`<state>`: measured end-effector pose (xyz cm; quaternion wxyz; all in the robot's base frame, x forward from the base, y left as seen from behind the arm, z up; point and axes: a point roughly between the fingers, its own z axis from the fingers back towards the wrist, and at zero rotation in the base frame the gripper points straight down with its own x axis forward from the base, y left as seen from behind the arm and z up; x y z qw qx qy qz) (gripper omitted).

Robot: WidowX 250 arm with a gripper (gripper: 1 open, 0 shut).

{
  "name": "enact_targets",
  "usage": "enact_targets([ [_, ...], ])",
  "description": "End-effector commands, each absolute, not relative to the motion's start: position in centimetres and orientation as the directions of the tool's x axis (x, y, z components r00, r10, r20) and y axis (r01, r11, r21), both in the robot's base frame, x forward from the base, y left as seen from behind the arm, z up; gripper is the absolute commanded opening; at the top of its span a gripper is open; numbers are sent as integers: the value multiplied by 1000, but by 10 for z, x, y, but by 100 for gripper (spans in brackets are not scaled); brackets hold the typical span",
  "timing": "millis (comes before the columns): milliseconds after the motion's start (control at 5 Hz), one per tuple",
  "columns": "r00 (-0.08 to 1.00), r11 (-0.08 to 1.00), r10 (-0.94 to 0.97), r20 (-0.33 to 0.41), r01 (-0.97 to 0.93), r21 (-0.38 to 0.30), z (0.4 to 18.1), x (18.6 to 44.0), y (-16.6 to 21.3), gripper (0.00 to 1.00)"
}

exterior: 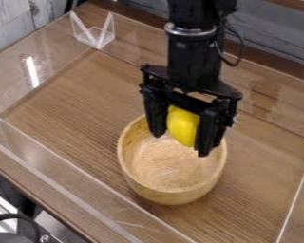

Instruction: Put the lemon in the brown bowl

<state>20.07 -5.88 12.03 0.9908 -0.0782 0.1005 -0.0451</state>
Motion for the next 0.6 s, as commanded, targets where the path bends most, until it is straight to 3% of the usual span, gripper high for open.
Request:
enact_targets([
  [0, 985, 981, -100, -139, 75, -177, 133, 204, -59, 100],
  [400, 984, 980, -103, -144, 75, -186, 133, 200, -60, 100],
])
